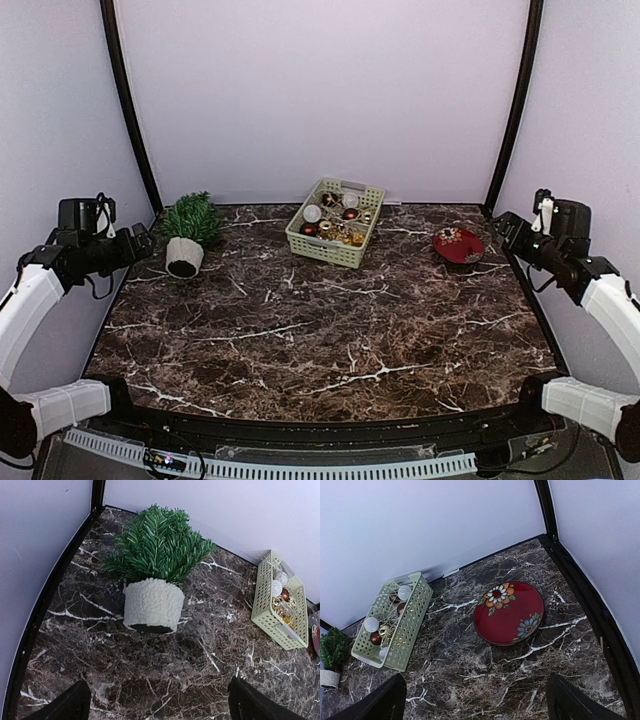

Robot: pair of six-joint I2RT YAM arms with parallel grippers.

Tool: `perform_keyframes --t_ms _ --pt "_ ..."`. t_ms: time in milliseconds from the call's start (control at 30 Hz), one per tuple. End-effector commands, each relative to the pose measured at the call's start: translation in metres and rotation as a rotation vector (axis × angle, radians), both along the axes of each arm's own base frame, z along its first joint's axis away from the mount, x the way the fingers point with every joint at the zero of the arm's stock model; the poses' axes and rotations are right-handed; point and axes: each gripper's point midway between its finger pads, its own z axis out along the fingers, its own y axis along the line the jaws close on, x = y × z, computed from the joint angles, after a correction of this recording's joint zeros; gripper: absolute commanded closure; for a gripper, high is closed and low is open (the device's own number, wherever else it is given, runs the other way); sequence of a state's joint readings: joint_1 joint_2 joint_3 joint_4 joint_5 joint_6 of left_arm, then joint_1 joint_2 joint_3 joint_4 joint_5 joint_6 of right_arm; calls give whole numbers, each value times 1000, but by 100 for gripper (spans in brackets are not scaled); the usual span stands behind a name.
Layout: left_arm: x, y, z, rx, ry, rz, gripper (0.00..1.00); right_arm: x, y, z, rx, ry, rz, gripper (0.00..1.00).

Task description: Decorate the small christmas tree

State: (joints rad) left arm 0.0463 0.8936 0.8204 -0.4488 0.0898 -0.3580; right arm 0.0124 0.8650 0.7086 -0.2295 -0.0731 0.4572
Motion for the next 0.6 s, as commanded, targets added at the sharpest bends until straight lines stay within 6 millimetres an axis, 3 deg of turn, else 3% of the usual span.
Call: perform_keyframes --t_ms 0,133,200,367,467,567 --pt "-5 2 9 26 51 0 1 -3 3 21 51 -111 1 2" --pt "-8 7 14 41 93 18 1 -5 6 29 103 -134 5 1" --pt "-7 3 25 22 88 5 1 -8 11 43 111 -183 37 1" --pt "5 -18 74 -59 -44 -90 2 -21 17 66 109 -260 80 1" --pt "24 -23 87 -87 -80 -109 1 -24 22 60 105 -216 105 1" --pt "54 -28 74 -126 -30 -131 1 -22 31 52 119 -164 160 1"
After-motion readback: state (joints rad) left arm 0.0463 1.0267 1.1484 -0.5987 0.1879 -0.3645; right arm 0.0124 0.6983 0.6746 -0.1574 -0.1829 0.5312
